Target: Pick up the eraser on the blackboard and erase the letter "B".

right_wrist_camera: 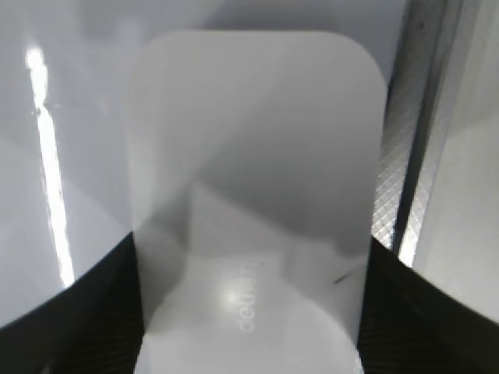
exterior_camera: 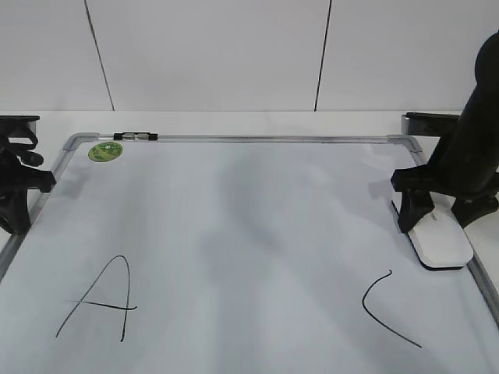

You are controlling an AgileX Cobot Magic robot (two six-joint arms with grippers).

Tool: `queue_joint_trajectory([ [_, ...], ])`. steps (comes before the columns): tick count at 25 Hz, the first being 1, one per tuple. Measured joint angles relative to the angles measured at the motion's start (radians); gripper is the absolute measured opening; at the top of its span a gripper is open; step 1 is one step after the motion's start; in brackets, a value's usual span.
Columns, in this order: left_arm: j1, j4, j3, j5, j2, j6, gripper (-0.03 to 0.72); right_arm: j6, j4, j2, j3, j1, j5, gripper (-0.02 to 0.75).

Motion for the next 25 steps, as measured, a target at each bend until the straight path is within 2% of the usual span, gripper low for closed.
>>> queue_joint_trajectory([
  [2,0.0,0.0,0.0,0.0,0.0,0.0,0.034,0.009,0.0,0.0,0.0,0.0,0.0,0.561],
  [4,0.0,0.0,0.0,0.0,0.0,0.0,0.034,0.011,-0.004,0.0,0.0,0.0,0.007,0.627],
  [6,0.0,0.0,0.0,0.0,0.0,0.0,0.034,0.013,-0.014,0.0,0.0,0.0,0.02,0.648],
  [15,0.0,0.0,0.0,0.003,0.0,0.0,0.034,0.023,-0.03,0.0,-0.117,0.0,0.183,0.619],
  [20,0.0,0.0,0.0,0.007,0.0,0.0,0.034,0.033,-0.013,0.0,-0.224,0.0,0.204,0.591],
  [25,0.0,-0.002,0.0,0.009,0.0,0.0,0.042,0.037,0.026,-0.02,-0.243,0.0,0.213,0.583],
])
